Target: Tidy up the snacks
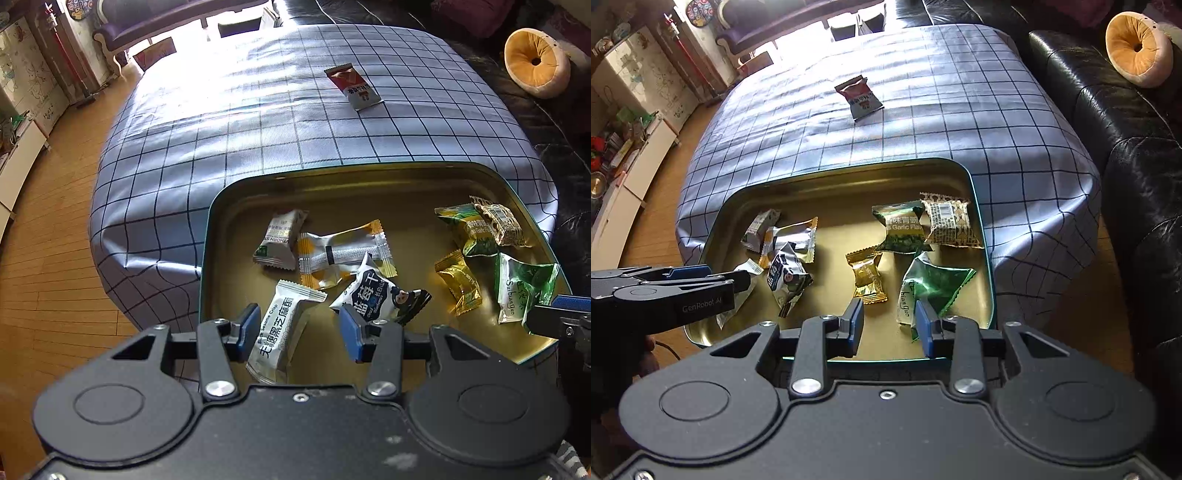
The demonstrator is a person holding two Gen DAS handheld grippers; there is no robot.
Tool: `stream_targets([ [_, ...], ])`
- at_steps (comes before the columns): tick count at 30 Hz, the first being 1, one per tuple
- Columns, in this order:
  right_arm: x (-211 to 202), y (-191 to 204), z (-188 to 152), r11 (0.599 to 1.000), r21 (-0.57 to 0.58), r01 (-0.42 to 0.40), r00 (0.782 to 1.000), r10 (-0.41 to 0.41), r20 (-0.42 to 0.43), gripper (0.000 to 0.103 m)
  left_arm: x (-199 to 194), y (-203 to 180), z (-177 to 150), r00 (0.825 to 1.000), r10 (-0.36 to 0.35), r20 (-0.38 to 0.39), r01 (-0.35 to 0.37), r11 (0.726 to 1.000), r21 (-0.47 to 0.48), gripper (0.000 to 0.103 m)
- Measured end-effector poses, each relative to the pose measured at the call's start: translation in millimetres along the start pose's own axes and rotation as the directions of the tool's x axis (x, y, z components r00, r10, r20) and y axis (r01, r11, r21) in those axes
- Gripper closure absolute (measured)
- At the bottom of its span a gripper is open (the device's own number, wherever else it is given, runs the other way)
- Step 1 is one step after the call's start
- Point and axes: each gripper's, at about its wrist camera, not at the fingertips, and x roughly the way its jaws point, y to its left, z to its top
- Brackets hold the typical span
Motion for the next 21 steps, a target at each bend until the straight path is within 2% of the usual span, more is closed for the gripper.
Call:
stream_targets([
  [6,6.3,0.1,1.9,1.000,-0.001,-0.030,0.998,0.030,-0.054,0.061,2.0,-0.2,-0.9,0.999,-0.008,-0.036,0.008,1.000,0.003,0.055],
  [15,11.2,2.3,5.0,0.999,-0.017,-0.030,0.995,0.029,-0.094,0.061,4.4,-0.2,0.5,0.997,-0.025,-0.079,0.026,1.000,0.008,0.055],
  [21,16.6,4.2,10.5,0.999,-0.030,-0.037,0.990,0.033,-0.134,0.061,6.4,-0.5,5.1,0.990,-0.066,-0.128,0.070,0.997,0.029,0.055],
])
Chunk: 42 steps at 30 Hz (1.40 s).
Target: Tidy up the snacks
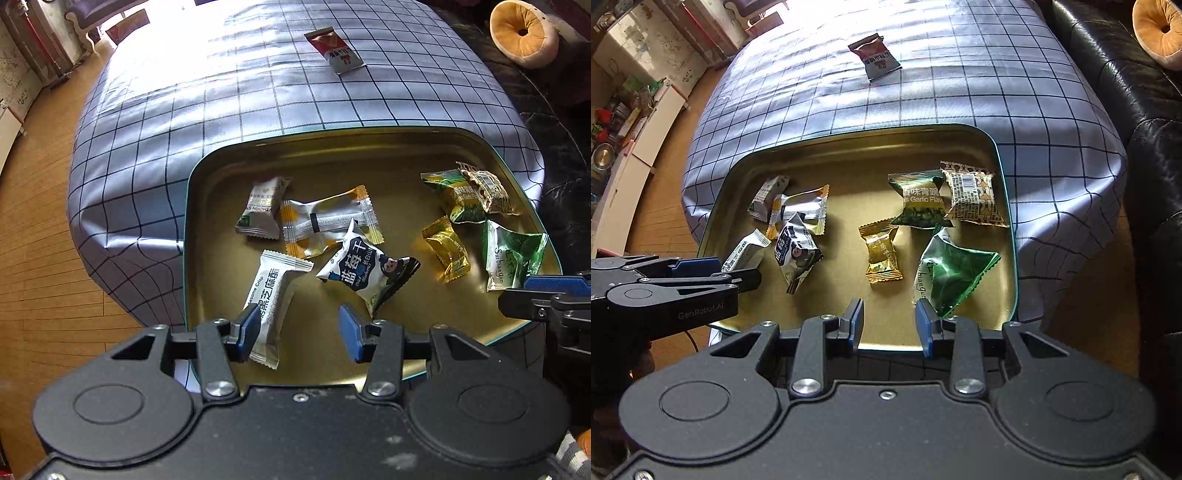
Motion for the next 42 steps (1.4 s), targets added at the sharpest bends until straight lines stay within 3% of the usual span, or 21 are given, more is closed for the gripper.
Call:
stream_targets([
  [15,-0.7,5.0,34.2,0.995,-0.091,0.029,0.997,-0.036,-0.074,0.060,-10.0,15.0,32.1,0.999,-0.012,-0.048,0.015,0.998,0.066,0.055],
  [23,-8.6,8.5,70.0,0.990,-0.125,0.066,0.998,-0.066,0.006,0.060,-15.9,30.4,70.9,0.997,0.073,0.031,-0.075,0.995,0.062,0.055],
  [37,19.9,22.4,134.7,0.980,-0.183,0.074,0.985,-0.042,0.169,0.061,16.6,42.7,133.2,0.992,0.072,0.105,-0.070,0.997,-0.027,0.055],
  [42,44.2,29.9,154.0,0.967,-0.221,0.124,0.970,-0.071,0.231,0.061,35.2,45.4,146.6,0.988,0.100,0.118,-0.095,0.994,-0.047,0.054],
])
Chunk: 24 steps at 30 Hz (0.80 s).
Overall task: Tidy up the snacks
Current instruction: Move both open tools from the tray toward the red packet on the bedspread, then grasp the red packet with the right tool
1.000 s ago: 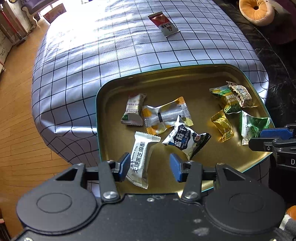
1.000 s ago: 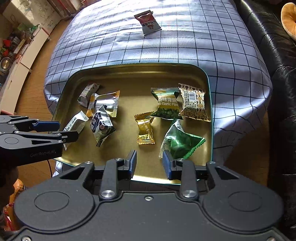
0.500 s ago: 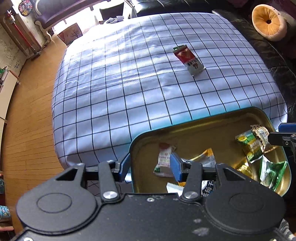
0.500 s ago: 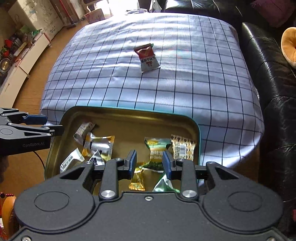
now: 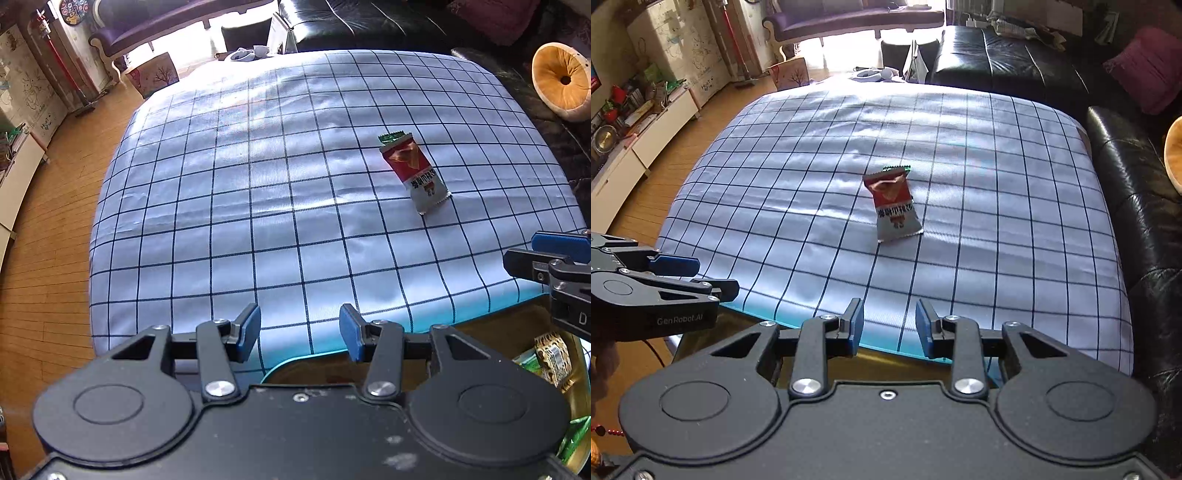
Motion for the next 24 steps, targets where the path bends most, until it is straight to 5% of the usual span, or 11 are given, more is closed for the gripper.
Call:
stream_targets([
  [24,104.3,-10.9,63.9,0.999,0.023,-0.034,0.999,0.035,-0.021,0.057,55.9,17.5,25.0,0.999,0.002,-0.032,-0.003,0.999,-0.040,0.055],
])
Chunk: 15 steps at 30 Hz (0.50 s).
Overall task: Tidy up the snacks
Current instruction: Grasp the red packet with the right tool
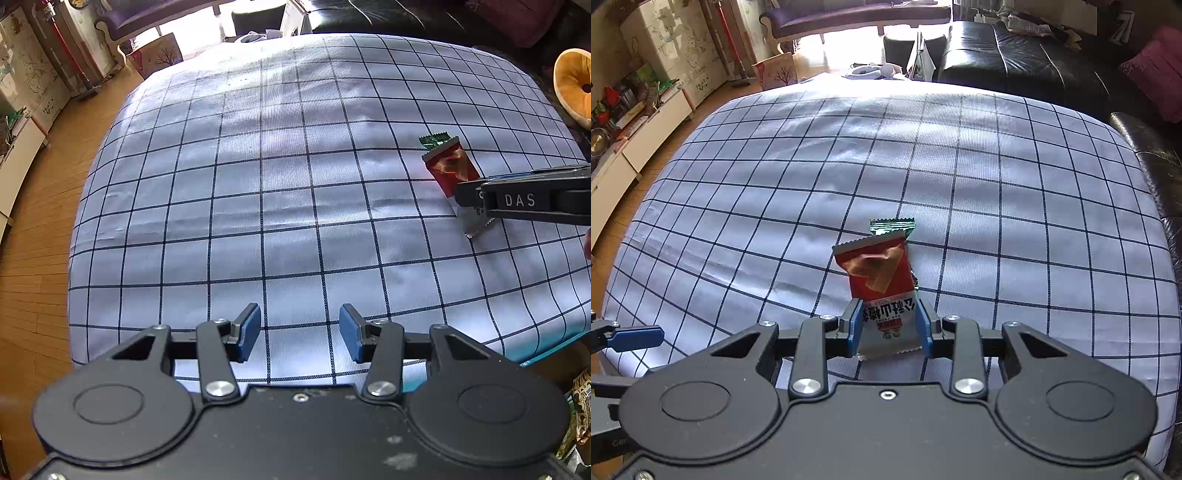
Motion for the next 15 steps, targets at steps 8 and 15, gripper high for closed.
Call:
stream_targets([
  [8,-5.7,5.9,-1.5,0.999,-0.050,0.014,0.999,-0.012,0.046,0.056,5.1,4.5,-1.0,1.000,-0.003,-0.008,0.003,1.000,-0.011,0.055],
  [15,-4.4,17.9,-5.6,0.989,-0.139,0.054,0.996,-0.043,0.078,0.056,5.6,4.8,-2.6,1.000,0.000,-0.009,0.000,1.000,-0.009,0.055],
])
